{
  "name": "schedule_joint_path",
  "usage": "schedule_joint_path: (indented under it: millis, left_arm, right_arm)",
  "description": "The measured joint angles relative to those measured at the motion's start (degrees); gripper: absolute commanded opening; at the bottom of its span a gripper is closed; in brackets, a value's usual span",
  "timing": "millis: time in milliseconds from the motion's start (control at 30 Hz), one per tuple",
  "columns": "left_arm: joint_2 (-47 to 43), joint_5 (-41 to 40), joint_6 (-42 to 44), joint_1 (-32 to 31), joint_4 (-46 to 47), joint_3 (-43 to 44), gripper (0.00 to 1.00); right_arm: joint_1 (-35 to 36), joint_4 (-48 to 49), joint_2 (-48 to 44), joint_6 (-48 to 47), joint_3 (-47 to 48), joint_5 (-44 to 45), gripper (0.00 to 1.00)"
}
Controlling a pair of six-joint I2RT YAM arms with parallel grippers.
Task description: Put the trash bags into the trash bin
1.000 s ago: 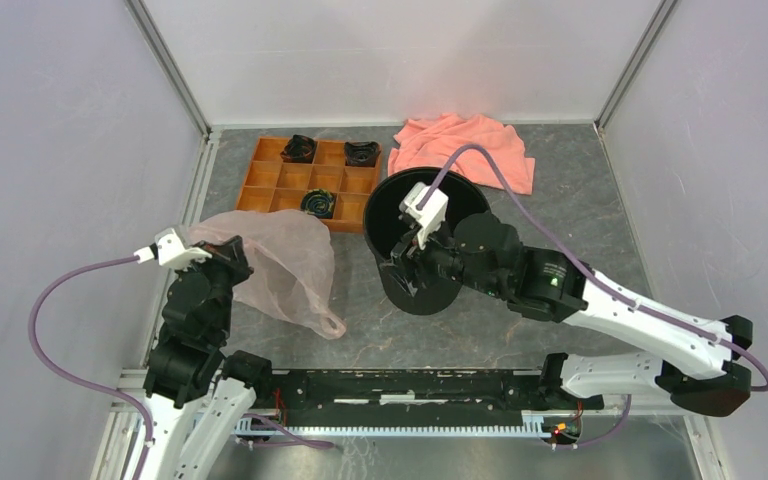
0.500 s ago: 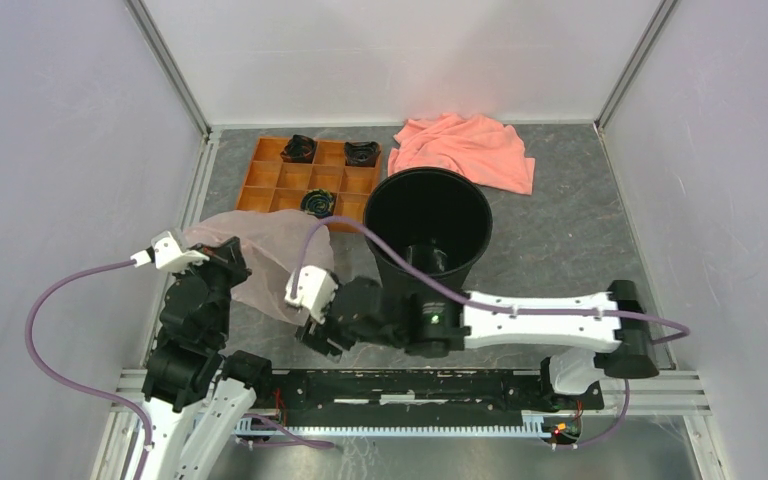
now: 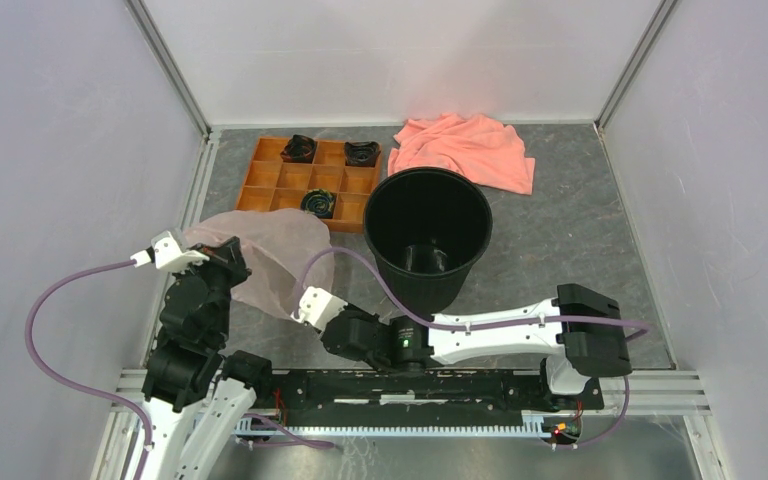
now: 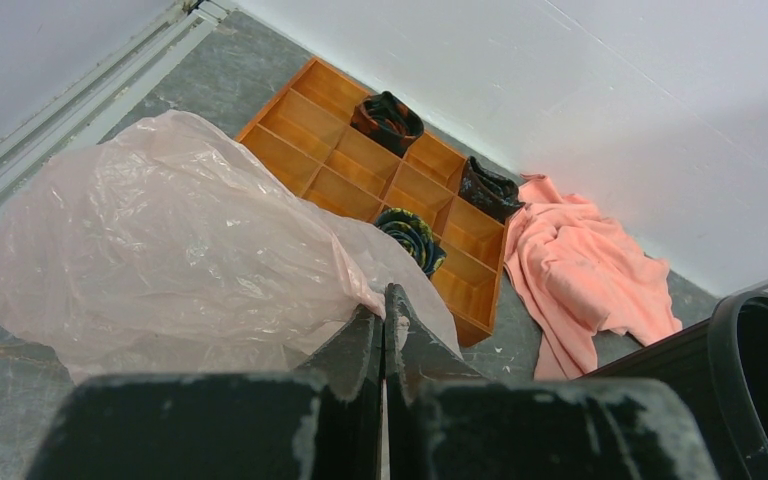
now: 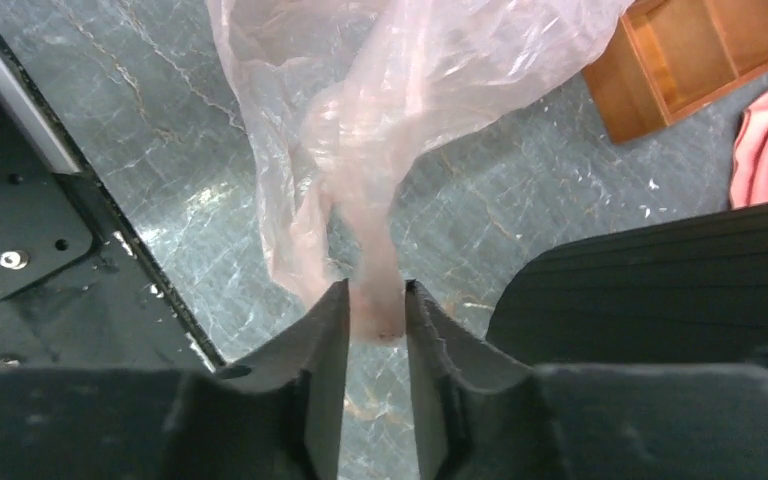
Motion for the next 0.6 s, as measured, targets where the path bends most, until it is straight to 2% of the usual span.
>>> schedule_joint_path:
  millis: [100, 233, 333, 433, 600]
  left_arm:
    - [0.0, -0.1, 0.0, 0.0, -0.2, 0.0, 0.02]
    - [-0.6, -1.9, -1.1, 0.0, -3.9, 0.9, 0.02]
    - [-0.6, -1.5, -3.7, 0.0, -9.3, 5.8, 0.02]
    - [0.3, 3.8, -3.7, 0.0, -10.1, 15.3, 0.02]
    - [9.8, 14.2, 0.7, -1.3, -7.1, 41.5, 0.02]
  right_arm:
    - [-0.2, 5.8, 0.0, 0.5, -3.0, 0.0, 0.01]
    - [-0.2, 15.1, -2.0, -0.3, -6.9, -1.2, 0.00]
    - [-0.4, 20.6, -5.3, -2.3, -7.9, -2.8, 0.00]
    - [-0.7, 23.1, -9.5, -4.8, -5.9, -3.9, 0.00]
    - [-0.9, 25.4, -20.7, -8.4, -3.7, -6.5, 0.01]
